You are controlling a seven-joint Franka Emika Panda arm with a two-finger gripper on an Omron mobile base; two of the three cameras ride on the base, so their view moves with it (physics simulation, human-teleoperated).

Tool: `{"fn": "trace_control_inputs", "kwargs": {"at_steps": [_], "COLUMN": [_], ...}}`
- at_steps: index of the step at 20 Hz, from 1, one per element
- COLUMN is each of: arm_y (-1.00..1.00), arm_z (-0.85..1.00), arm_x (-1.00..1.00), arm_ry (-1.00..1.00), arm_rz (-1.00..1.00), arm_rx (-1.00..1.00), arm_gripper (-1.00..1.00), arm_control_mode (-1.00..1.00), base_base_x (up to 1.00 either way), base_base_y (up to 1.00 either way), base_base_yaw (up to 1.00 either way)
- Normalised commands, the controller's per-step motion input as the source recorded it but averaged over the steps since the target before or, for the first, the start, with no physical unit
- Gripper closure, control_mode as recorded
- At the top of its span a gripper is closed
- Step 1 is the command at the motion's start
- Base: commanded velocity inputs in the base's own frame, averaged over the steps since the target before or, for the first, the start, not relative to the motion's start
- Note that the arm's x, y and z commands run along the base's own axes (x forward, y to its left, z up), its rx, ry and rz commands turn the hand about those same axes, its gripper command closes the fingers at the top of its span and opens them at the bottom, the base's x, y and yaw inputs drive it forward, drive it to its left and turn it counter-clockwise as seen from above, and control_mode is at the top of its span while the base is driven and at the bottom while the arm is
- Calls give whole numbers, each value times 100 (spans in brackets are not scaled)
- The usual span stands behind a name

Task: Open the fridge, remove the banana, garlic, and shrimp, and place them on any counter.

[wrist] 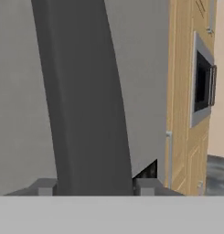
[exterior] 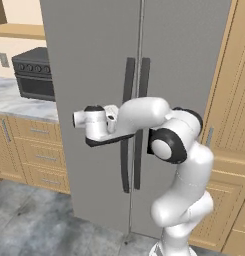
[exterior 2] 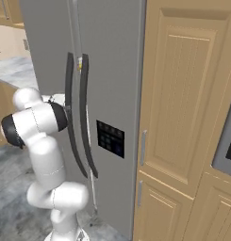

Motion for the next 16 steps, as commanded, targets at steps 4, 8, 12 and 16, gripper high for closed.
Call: {"fn": "trace_control_inputs", "kwargs": {"at_steps": [4,8,12,16], "arm_y": [94,100,100,100], "arm_z": [10,2,4,4], "arm_x": [-100,-95,-90,-79], "arm_ry": [-15,0,0,-1], "arm_rz": [4,15,17,19], "arm_rx": [-12,-12,-10,-6], "arm_gripper": [100,100,100,100], "arm_control_mode": [-100,-100,-100,-100], "base_base_x": [0,0,0,0], "base_base_y": [0,0,0,0], "base_base_yaw": [0,0,0,0]}}
